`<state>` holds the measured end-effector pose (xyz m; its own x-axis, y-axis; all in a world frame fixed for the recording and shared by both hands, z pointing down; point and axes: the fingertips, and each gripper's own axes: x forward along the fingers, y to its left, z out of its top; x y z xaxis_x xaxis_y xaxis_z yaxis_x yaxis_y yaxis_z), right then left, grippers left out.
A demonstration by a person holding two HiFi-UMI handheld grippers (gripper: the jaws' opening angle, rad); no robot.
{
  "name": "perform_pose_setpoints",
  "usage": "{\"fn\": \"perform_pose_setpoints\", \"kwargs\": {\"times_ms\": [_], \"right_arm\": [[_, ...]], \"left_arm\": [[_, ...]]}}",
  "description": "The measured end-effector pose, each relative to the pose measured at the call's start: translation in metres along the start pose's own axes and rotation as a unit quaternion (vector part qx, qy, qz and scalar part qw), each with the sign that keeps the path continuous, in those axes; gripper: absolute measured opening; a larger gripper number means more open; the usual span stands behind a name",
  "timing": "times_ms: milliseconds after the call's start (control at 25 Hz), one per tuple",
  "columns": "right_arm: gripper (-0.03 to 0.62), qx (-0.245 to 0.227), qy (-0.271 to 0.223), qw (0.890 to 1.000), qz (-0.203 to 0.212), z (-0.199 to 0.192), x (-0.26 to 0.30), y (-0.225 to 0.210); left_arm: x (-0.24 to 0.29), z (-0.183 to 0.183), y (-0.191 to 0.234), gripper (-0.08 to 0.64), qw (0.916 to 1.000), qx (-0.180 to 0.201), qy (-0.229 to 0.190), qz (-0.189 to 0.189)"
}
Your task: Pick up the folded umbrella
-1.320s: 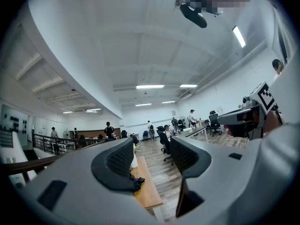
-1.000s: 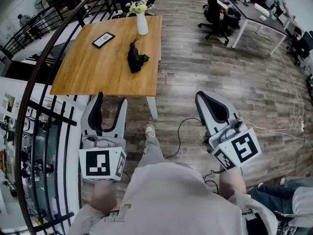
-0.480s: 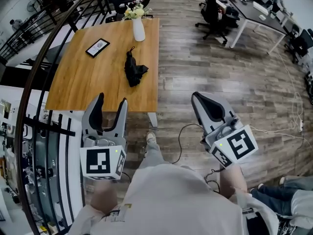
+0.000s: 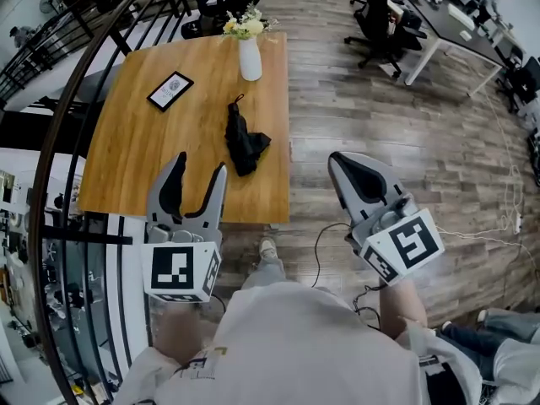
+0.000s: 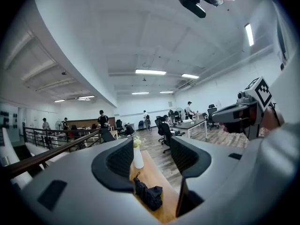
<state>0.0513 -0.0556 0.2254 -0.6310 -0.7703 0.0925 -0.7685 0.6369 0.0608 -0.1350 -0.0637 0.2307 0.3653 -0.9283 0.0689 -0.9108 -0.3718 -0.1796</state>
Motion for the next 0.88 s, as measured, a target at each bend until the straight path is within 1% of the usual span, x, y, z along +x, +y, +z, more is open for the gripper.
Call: {"fn": "perform_pose_setpoints", "kwargs": {"times_ms": [240,400,520,720,880], "right_arm": [[0.028,-0.006,0.015,1.000,-0.001,-0.009,0.087,-0.020],[0.028,0.011,0.011,1.000,-0.016,-0.013,0.127,-0.045],[0.028,0.024,0.017,0.999,-0.019,-0.015,0.144,-0.054],[0.028,0.023,0.026,0.999,-0.011,-0.016,0.162,-0.057],[0.028,0.025,0.028,0.999,0.013,-0.021,0.174,-0.063]], "left_arm": [[0.053,-0.020,0.058,0.250,1.0000,-0.004,0.007,-0.001],[0.090,-0.036,0.078,0.250,0.9996,-0.004,0.027,-0.009],[0.100,-0.040,0.088,0.250,0.9992,-0.018,0.033,-0.011],[0.106,-0.048,0.104,0.250,0.9987,-0.027,0.044,-0.001],[0.111,-0.050,0.107,0.250,0.9981,-0.028,0.053,0.019]]}}
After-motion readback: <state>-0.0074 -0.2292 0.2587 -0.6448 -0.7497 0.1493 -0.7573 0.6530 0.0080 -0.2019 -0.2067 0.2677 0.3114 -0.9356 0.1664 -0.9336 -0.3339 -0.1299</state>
